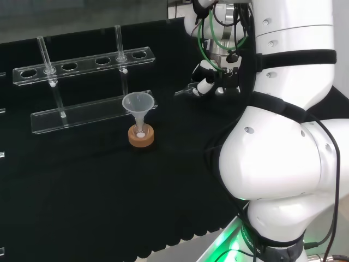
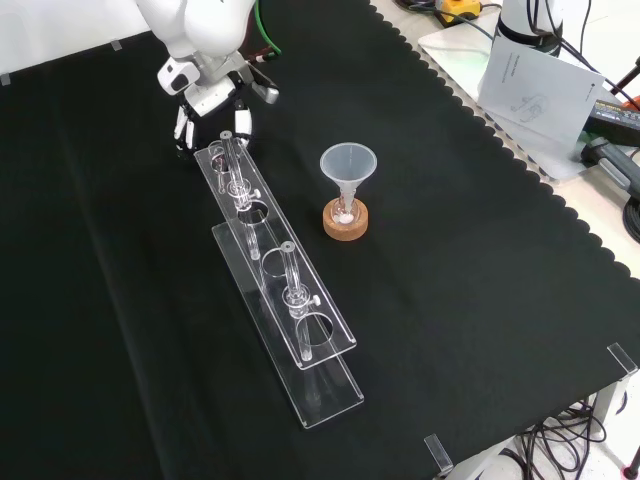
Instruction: Put the weighing funnel back on the table.
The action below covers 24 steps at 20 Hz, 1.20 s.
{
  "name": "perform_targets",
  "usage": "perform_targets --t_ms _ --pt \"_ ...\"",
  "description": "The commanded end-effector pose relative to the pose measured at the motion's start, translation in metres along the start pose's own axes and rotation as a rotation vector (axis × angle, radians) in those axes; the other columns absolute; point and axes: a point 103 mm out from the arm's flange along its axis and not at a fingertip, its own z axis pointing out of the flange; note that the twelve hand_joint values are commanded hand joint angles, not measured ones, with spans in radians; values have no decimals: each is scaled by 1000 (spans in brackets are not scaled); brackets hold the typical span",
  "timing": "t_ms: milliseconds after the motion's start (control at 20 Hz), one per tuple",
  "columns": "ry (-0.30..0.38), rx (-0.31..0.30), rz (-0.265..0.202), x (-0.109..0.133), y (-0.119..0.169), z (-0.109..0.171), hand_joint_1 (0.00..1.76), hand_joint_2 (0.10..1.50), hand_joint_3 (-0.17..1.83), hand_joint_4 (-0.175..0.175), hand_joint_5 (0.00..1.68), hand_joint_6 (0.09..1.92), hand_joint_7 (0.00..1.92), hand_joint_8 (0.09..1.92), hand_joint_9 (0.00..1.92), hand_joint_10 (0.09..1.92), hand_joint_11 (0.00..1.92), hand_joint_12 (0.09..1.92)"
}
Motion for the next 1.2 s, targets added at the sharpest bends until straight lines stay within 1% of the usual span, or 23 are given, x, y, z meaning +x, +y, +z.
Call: perform_targets --t_ms 50,100,150,200,250,300,350,450,550,650,750,850,1050,1200 --pt "-25 16 -12 1 -3 2 1088 839 333 175 1217 657 464 679 850 377 680 1124" --pt "-32 19 -18 1 -3 2 1080 886 259 175 1190 685 454 684 835 388 670 1130" --pt "-36 20 -21 1 -4 2 1034 881 206 142 1122 663 441 684 811 400 655 1131" --pt "-37 21 -25 1 -4 2 999 860 195 107 1054 636 427 683 786 417 638 1135" --pt "-38 21 -28 2 -5 2 977 832 216 81 987 623 412 682 761 436 622 1138" --pt "-42 23 -32 2 -6 1 965 800 260 62 912 624 394 682 737 453 604 1142" --pt "-45 23 -38 3 -6 0 955 766 309 46 816 629 371 680 709 466 580 1154" --pt "-48 21 -48 4 -8 -4 934 705 399 27 624 619 319 675 649 491 519 1188" --pt "-54 29 -51 6 -10 -7 907 658 457 19 475 544 270 667 584 518 436 1238" --pt "-70 39 -56 8 -13 -9 886 630 492 20 414 461 229 659 524 550 364 1281" --pt "-74 41 -61 10 -17 -12 868 615 506 23 385 385 187 646 470 574 307 1306" --pt "-67 29 -65 12 -21 -18 852 607 509 25 361 322 151 633 426 588 265 1323" --pt "-58 -5 -75 18 -33 -42 815 598 501 20 326 190 116 617 376 615 225 1346" --pt "-65 -32 -76 24 -45 -58 773 601 497 15 311 151 102 610 364 620 216 1351"
